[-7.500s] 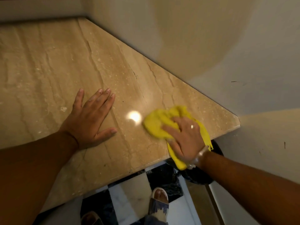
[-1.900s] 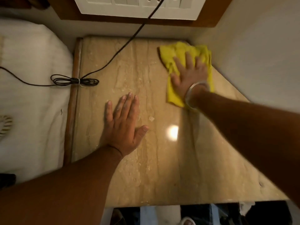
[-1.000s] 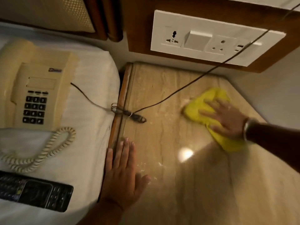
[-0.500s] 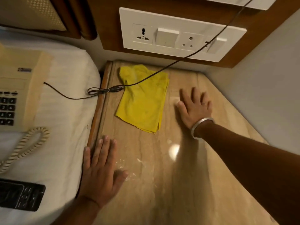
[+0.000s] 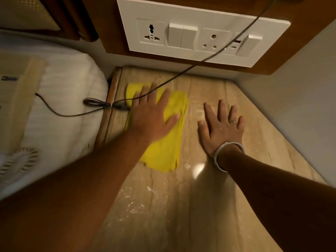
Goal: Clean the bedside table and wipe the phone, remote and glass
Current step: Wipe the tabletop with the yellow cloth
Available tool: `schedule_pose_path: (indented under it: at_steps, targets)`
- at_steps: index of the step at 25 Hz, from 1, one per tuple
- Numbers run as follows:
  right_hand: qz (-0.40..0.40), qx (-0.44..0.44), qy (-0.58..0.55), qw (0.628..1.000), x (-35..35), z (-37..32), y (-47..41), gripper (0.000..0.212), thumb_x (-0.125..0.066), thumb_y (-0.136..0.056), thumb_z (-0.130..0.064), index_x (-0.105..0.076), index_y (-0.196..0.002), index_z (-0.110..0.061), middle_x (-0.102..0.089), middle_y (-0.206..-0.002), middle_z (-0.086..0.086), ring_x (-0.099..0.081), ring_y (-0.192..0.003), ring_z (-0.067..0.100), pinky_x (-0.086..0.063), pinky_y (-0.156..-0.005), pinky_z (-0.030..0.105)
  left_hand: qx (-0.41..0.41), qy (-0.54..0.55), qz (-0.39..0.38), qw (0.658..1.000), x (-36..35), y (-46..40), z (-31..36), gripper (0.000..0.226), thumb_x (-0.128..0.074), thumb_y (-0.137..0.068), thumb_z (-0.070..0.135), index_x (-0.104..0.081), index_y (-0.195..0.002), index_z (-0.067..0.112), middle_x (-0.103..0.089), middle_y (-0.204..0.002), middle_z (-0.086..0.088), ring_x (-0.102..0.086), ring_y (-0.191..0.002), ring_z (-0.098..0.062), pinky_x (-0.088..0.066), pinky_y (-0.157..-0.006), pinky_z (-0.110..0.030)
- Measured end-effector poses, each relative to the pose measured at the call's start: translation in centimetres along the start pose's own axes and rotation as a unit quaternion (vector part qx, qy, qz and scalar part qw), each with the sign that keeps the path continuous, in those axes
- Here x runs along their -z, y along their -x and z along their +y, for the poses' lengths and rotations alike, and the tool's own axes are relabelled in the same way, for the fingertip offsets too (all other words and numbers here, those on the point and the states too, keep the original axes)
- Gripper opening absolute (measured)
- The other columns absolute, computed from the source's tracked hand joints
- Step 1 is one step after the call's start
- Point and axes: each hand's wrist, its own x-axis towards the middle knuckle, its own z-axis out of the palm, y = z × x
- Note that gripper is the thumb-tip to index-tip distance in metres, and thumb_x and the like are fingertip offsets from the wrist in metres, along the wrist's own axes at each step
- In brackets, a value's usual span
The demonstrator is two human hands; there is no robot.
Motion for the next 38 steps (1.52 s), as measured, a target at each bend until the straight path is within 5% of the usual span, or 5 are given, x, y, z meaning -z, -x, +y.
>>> schedule_pose_path:
  at_steps: [20, 25, 31, 35, 38]
  targets:
    - [-0.012, 0.009, -0.004, 1.0, 0.3, 0.2, -0.1, 0.059, -0.019, -0.095, -0.057, -0.008, -0.151, -0.04, 0.003, -0.163, 0.004, 0.005, -0.147, 0.038, 0.0, -0.116, 0.058, -0.259, 0.003, 0.007, 0.966, -2.8, 17.6, 0.6, 0.082, -0.038, -0.087, 0.077, -0.031, -0.156, 0.033, -0.026, -0.164, -0.013, -0.026, -0.149, -0.039, -0.026, -0.117, -0.058]
    - [-0.016, 0.02, -0.004, 1.0, 0.3, 0.4, 0.0, 0.059, -0.017, -0.095, -0.058, -0.007, -0.151, -0.039, 0.003, -0.163, 0.006, 0.006, -0.147, 0.039, -0.001, -0.117, 0.059, 0.185, 0.068, 0.005, 0.98, -1.8, 16.2, -2.2, 0.08, -0.037, -0.089, 0.067, -0.032, -0.156, 0.024, -0.026, -0.16, -0.027, -0.032, -0.141, -0.051, -0.032, -0.111, -0.06]
    - [-0.004, 0.016, -0.006, 1.0, 0.3, 0.3, 0.1, 0.058, -0.018, -0.095, -0.056, -0.011, -0.15, -0.038, -0.001, -0.163, 0.007, 0.002, -0.147, 0.04, -0.002, -0.116, 0.059, -0.322, -0.027, -0.031, 0.946, -1.9, 14.7, -1.7, 0.081, -0.028, -0.085, 0.083, -0.031, -0.154, 0.041, -0.022, -0.165, -0.013, -0.028, -0.149, -0.04, -0.023, -0.118, -0.059]
    - [0.0, 0.026, -0.006, 1.0, 0.2, 0.3, 0.2, 0.058, -0.018, -0.096, -0.054, -0.01, -0.151, -0.038, 0.0, -0.163, 0.007, 0.004, -0.147, 0.04, -0.001, -0.117, 0.059, 0.145, 0.045, 0.002, 0.988, -1.9, 10.6, -2.7, 0.081, -0.031, -0.085, 0.08, -0.032, -0.154, 0.038, -0.024, -0.164, -0.018, -0.027, -0.145, -0.045, -0.028, -0.113, -0.058]
    - [-0.001, 0.026, -0.009, 1.0, 0.4, 0.5, 0.0, 0.058, -0.019, -0.096, -0.054, -0.01, -0.15, -0.037, 0.0, -0.163, 0.008, 0.003, -0.147, 0.041, -0.002, -0.116, 0.06, -0.019, 0.064, -0.003, 0.998, -1.9, 26.0, 2.2, 0.084, -0.04, -0.085, 0.078, -0.028, -0.156, 0.036, -0.015, -0.166, -0.016, -0.028, -0.146, -0.048, -0.027, -0.111, -0.063]
